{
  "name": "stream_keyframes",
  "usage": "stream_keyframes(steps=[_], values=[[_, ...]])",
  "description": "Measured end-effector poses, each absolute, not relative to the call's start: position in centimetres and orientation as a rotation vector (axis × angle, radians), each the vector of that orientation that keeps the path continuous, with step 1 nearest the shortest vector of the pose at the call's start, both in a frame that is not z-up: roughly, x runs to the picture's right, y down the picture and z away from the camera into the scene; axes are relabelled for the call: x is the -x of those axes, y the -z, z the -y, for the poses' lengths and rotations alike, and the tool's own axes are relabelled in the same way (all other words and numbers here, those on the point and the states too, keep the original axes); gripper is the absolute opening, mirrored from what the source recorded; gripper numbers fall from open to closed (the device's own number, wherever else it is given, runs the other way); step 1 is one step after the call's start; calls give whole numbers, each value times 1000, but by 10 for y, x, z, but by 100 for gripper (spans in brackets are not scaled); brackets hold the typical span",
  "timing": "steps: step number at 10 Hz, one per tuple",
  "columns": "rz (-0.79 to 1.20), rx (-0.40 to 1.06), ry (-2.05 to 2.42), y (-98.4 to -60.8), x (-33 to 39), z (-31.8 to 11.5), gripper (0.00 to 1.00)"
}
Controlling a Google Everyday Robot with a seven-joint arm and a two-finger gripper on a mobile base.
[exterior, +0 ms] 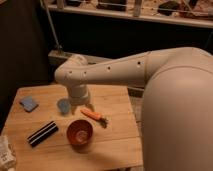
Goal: Push the eraser across the table
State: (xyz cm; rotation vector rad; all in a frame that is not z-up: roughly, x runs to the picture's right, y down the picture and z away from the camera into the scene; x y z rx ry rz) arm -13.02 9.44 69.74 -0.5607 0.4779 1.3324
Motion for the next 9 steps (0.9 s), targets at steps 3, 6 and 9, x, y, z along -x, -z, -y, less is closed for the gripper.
stream_keyframes(steps=[3,6,9], values=[[-430,559,-1244,-694,177,-86,65],[-376,584,-1185,-698,223,-81,65],[-334,592,-1144,-706,263,-78,65]])
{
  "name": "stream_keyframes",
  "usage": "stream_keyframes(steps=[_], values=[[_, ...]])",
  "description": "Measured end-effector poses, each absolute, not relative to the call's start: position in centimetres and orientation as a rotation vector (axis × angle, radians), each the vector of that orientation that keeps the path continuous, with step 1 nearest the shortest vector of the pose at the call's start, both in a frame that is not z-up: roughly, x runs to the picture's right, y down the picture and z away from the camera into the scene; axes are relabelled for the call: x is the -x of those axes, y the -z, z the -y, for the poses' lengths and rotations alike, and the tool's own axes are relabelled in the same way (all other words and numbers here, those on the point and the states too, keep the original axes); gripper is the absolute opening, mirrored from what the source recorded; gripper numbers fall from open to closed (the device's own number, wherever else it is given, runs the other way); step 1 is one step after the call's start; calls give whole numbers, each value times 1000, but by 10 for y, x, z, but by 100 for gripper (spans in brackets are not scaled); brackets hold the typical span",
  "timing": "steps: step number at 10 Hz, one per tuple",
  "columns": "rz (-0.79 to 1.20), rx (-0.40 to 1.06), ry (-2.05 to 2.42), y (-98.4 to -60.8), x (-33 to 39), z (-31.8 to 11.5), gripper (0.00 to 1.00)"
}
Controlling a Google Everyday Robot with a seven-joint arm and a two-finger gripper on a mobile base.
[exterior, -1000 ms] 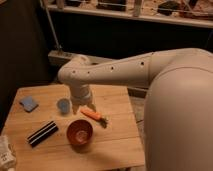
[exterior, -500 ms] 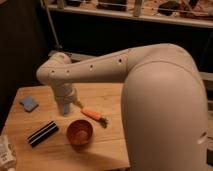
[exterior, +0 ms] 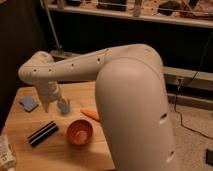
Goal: Push the eraser across the table
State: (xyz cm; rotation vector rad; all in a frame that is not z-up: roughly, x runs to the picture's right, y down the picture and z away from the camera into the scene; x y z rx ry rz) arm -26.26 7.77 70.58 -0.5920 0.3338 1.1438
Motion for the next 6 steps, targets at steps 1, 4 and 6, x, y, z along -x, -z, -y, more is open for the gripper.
stream_keyframes(steps=[1,4,6], values=[[-321,585,-1125,-710,277,-78,65],[-299,586,-1061,-726,314,-94,65],[-293,600,-1022,-739,327,-108,65]])
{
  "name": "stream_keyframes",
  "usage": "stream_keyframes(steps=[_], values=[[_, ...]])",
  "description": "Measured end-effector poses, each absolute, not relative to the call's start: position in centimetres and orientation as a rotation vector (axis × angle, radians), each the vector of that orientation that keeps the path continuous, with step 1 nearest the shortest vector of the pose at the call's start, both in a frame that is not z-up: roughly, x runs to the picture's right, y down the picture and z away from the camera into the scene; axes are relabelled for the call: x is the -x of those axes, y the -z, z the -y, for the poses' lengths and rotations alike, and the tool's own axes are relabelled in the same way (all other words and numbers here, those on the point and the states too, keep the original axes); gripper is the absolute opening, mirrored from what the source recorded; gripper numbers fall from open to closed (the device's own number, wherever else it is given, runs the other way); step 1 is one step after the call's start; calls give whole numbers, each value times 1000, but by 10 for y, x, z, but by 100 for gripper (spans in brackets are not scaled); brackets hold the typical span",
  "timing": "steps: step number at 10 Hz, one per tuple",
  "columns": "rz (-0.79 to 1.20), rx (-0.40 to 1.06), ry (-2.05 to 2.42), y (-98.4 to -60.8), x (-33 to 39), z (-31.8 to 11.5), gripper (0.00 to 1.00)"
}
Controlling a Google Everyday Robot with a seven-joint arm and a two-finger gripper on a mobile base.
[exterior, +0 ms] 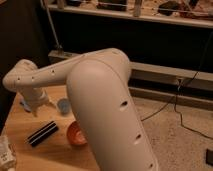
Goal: Push the eraser across the table
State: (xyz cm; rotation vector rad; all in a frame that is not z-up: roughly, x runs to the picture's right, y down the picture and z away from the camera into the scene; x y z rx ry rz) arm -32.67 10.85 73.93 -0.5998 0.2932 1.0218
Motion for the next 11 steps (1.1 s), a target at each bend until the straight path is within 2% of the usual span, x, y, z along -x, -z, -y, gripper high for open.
stream_keyframes(steps=[11], values=[[-248,635,-772,-788,381,-184,65]])
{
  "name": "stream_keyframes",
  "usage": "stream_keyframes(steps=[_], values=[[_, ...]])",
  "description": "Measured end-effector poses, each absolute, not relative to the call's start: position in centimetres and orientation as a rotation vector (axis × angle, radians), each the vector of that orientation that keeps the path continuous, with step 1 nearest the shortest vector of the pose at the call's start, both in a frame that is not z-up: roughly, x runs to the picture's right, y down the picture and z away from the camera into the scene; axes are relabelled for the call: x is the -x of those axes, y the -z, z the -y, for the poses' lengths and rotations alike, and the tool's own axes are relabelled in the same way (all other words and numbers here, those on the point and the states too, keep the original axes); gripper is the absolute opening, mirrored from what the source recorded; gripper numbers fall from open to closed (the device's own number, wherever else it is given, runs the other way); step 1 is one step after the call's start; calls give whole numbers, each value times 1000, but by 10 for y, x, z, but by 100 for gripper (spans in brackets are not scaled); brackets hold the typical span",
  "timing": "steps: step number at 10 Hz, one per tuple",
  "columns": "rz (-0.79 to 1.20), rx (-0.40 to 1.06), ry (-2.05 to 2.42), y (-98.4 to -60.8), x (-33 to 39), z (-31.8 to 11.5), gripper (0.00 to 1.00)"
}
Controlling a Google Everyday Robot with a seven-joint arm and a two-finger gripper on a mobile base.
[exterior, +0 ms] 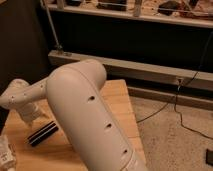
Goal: Push the eraser across the table
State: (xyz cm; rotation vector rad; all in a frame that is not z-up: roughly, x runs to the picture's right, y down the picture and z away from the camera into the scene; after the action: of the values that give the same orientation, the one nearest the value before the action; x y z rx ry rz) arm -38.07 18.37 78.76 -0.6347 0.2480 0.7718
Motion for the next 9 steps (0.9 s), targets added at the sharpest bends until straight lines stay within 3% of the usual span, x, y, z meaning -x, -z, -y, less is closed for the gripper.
stream_keyframes(steps=[9], values=[[-269,645,-783,-814,401,-195,65]])
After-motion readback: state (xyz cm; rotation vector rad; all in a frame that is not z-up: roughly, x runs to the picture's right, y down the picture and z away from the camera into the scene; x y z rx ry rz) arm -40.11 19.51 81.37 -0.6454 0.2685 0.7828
